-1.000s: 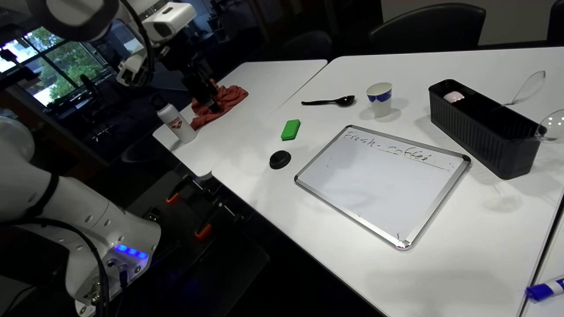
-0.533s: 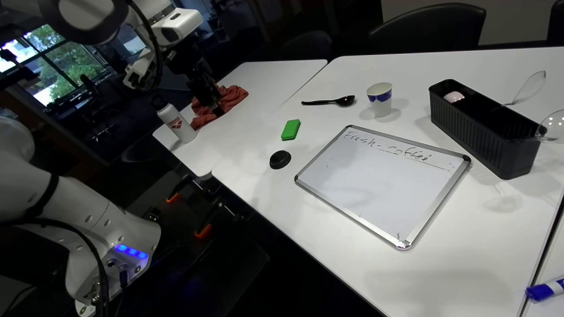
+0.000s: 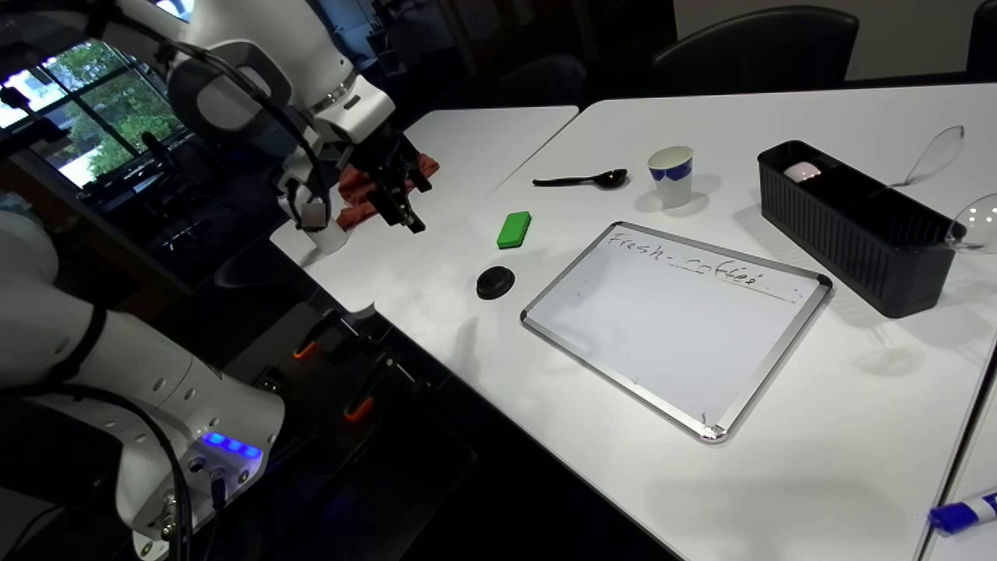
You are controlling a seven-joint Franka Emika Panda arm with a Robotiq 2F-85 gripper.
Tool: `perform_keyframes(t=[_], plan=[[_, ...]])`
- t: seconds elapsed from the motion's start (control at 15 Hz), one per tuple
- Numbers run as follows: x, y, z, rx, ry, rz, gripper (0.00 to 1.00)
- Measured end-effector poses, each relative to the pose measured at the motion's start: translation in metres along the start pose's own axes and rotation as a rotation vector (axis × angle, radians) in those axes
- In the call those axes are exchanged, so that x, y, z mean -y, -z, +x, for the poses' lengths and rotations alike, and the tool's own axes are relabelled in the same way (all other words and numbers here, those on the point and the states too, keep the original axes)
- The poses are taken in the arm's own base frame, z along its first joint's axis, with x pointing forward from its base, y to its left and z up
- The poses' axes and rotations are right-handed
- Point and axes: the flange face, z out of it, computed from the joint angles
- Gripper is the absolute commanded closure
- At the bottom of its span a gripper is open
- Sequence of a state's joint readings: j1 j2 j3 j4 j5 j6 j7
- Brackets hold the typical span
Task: Put the lid on the cup
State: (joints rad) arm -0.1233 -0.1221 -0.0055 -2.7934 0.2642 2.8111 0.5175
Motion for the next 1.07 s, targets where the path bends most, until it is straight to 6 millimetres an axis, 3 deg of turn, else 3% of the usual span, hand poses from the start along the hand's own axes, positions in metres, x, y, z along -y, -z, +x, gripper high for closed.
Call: perform_keyframes(t=[0.27, 0.73, 1.07], plan=[[-0.005, -0.06, -0.021, 0.041, -0.129, -0.032, 0.0], [-0.004, -0.058, -0.015, 0.034, -0.156, -0.024, 0.0], [-0.007, -0.077, -0.026, 0.06, -0.36, -0.057, 0.0]])
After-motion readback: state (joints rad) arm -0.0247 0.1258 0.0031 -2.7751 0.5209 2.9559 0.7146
